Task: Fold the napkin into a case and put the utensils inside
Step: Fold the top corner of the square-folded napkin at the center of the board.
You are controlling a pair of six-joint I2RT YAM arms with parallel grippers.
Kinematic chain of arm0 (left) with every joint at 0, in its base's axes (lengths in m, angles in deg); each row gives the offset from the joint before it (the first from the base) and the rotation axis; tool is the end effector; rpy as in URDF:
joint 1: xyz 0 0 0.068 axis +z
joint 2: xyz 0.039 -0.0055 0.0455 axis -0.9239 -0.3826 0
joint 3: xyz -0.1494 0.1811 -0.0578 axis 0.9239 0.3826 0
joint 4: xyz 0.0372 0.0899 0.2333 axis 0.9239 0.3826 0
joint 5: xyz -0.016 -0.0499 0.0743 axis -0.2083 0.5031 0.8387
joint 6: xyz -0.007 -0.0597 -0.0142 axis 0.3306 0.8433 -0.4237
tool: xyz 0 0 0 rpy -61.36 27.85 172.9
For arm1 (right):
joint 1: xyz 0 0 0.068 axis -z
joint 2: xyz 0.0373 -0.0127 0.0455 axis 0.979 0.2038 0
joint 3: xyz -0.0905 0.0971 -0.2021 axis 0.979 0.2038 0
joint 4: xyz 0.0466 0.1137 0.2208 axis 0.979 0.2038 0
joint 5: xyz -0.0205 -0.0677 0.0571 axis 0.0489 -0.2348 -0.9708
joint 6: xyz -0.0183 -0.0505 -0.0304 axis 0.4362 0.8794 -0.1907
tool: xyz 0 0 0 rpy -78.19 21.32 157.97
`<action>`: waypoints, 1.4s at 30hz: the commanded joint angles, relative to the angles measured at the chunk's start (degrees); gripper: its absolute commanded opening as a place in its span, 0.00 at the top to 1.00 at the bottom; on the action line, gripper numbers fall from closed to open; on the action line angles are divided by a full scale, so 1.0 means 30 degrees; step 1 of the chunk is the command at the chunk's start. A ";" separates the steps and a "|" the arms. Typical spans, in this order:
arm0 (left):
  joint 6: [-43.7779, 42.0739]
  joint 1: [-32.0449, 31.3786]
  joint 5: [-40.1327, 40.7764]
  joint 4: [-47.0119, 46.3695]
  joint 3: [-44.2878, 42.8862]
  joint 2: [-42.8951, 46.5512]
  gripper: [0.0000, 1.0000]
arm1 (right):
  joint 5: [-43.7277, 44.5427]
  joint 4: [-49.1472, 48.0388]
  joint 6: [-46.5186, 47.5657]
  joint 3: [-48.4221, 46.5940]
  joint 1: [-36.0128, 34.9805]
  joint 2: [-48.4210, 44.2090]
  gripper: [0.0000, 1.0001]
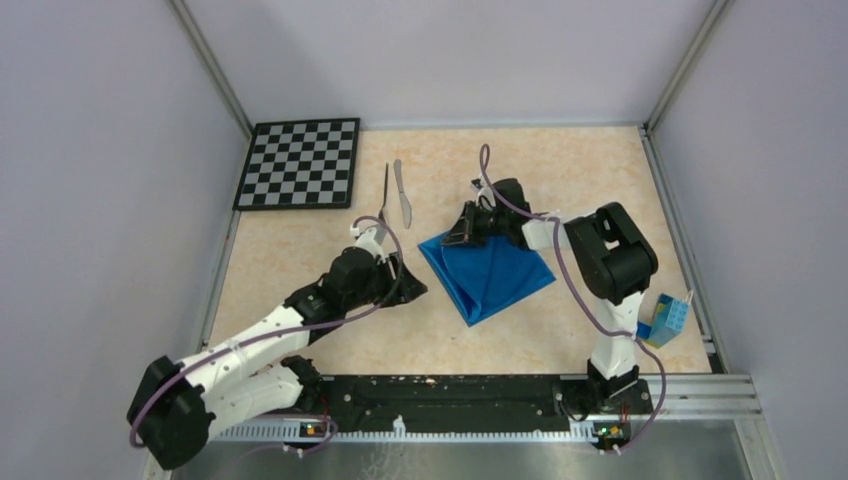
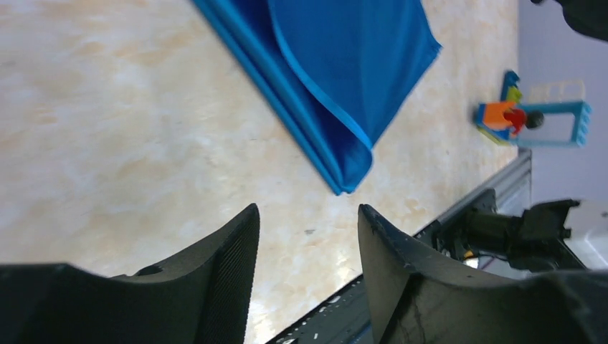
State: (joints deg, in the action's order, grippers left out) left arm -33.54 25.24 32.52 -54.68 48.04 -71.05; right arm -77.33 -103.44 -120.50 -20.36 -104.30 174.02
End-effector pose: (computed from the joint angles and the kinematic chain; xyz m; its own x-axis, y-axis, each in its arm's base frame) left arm 0.1686 -0.1602 0.1911 -0.8056 -0.2595 -0.5326 0.2133 0.7117 -0.6694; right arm 0.3366 0.1981 0.1087 -0.9388 0.1302 -0.3188 -0.2115 0.5127 0.8321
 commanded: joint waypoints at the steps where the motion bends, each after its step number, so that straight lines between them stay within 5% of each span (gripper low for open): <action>1: -0.0202 0.1416 0.1586 0.3284 0.0493 0.2011 0.40 | 0.0272 -0.0963 -0.0324 -0.1056 -0.0725 0.0756 1.00; 28: -0.1081 0.3020 -0.0320 0.3351 0.0637 0.2290 0.40 | 0.0655 -0.0634 -0.0449 -0.3478 -0.1673 0.3150 1.00; 35: -0.1032 0.3211 -0.0894 0.2110 0.0331 0.1268 0.36 | -0.0960 -0.0626 -0.0857 -0.3679 -0.1565 0.1535 0.62; 39: -0.1112 0.3681 -0.2682 -0.0009 -0.0907 -0.1322 0.35 | -0.1404 0.0440 -0.0149 -0.3148 -0.0493 -0.1235 0.53; 42: -0.1511 0.3809 -0.3340 -0.0553 -0.2828 -0.4411 0.44 | -0.1790 0.0647 0.0186 -0.1979 0.1028 -0.2696 0.53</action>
State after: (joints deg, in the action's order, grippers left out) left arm -36.30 36.02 26.81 -48.56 46.90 -76.34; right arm -79.95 -100.52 -122.18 -28.38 -106.60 176.12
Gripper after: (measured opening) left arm 0.608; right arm 0.468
